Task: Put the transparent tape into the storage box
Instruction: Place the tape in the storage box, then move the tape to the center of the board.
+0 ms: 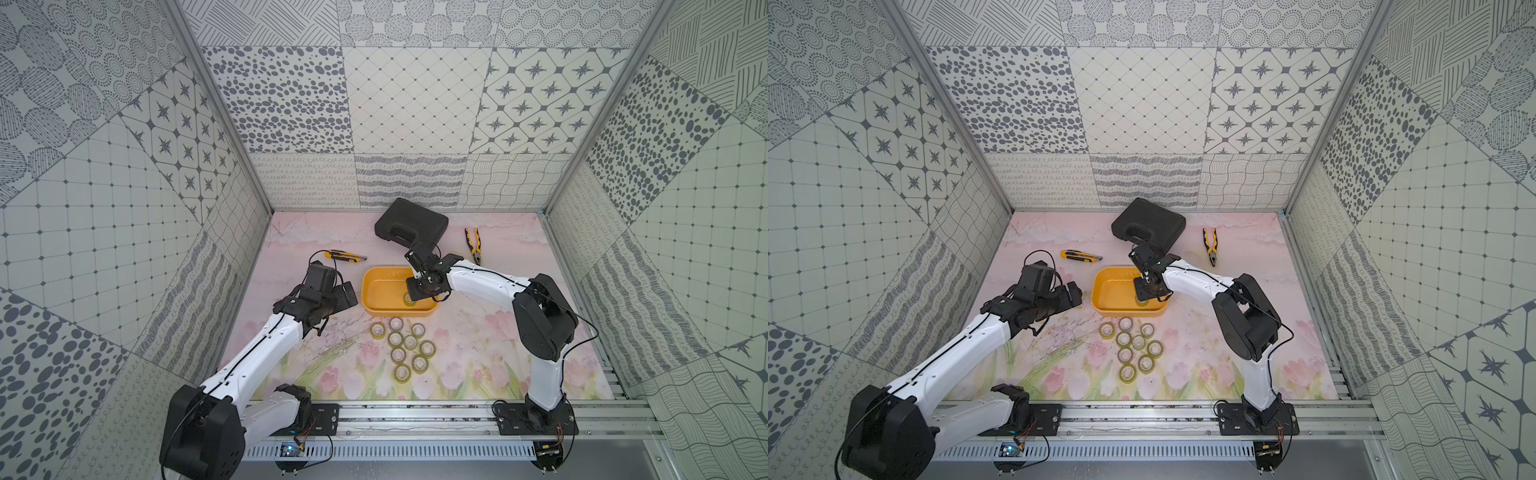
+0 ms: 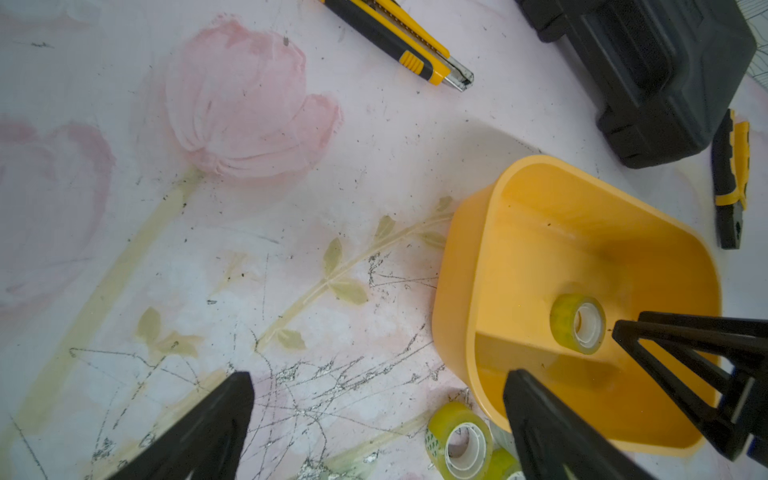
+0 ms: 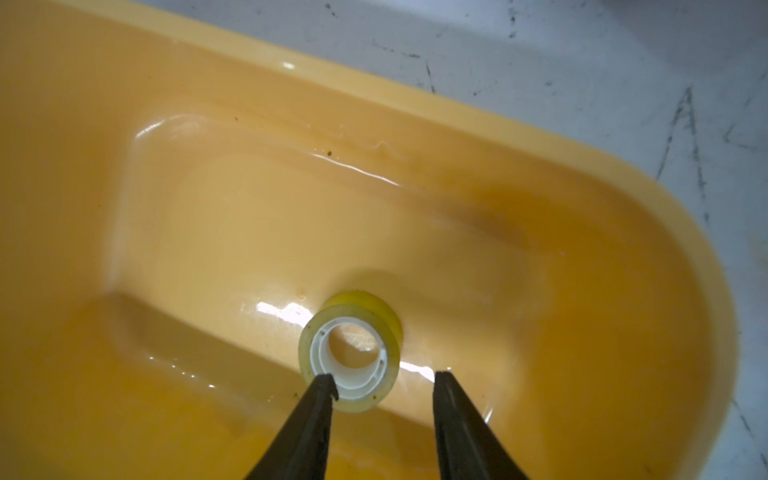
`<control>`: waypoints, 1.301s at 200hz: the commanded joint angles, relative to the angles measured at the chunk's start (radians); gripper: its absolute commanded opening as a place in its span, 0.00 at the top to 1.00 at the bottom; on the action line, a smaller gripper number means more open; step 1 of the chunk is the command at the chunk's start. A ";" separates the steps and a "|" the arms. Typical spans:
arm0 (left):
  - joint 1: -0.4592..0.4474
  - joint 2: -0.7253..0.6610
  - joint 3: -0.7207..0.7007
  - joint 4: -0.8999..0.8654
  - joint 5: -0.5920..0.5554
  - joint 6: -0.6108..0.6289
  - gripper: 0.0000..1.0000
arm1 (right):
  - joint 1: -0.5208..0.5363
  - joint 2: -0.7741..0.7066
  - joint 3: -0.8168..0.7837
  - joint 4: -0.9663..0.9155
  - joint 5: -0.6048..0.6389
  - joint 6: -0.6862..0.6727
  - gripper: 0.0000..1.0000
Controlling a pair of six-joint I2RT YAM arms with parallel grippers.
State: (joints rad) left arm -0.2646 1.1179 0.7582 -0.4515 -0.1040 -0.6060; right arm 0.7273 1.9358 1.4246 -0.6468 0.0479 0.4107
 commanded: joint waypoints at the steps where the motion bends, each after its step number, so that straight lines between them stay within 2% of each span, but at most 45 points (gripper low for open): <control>1: 0.008 -0.042 0.023 -0.086 0.016 -0.007 0.01 | -0.012 -0.078 -0.005 0.035 -0.030 -0.012 0.54; 25: 0.008 -0.074 0.052 -0.123 0.000 -0.014 0.01 | -0.018 -0.161 0.007 0.024 -0.068 -0.050 0.49; 54: 0.008 -0.067 0.165 -0.235 -0.045 -0.013 0.01 | -0.019 -0.292 0.035 -0.056 -0.119 -0.047 0.23; 74: 0.008 -0.054 0.206 -0.287 -0.032 -0.036 0.01 | -0.017 -0.386 -0.020 -0.073 -0.149 -0.035 0.17; 99: 0.008 -0.091 0.122 -0.223 0.004 -0.048 0.01 | -0.003 -0.521 -0.172 -0.019 -0.147 -0.017 0.23; 130: 0.007 -0.232 -0.007 -0.157 0.008 -0.079 0.01 | 0.063 -0.665 -0.379 0.065 -0.096 0.016 0.27; 154: 0.006 -0.330 -0.040 -0.193 0.108 -0.098 0.01 | 0.139 -0.720 -0.458 0.019 -0.104 0.079 0.34; 164: 0.007 -0.358 -0.061 -0.194 0.115 -0.107 0.01 | 0.182 -0.738 -0.504 0.026 -0.087 0.092 0.35; 181: 0.007 -0.381 -0.084 -0.194 0.101 -0.118 0.01 | 0.249 -0.731 -0.553 0.049 -0.069 0.096 0.38; 212: 0.007 -0.354 -0.016 -0.259 0.123 -0.098 0.01 | 0.360 -0.638 -0.565 0.060 -0.028 0.110 0.42; 260: 0.007 -0.305 0.048 -0.326 0.148 -0.096 0.01 | 0.405 -0.527 -0.570 0.123 -0.021 0.151 0.55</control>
State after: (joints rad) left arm -0.2642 0.7940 0.7647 -0.6991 -0.0051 -0.6956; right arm 1.1233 1.3823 0.8642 -0.5816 -0.0063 0.5270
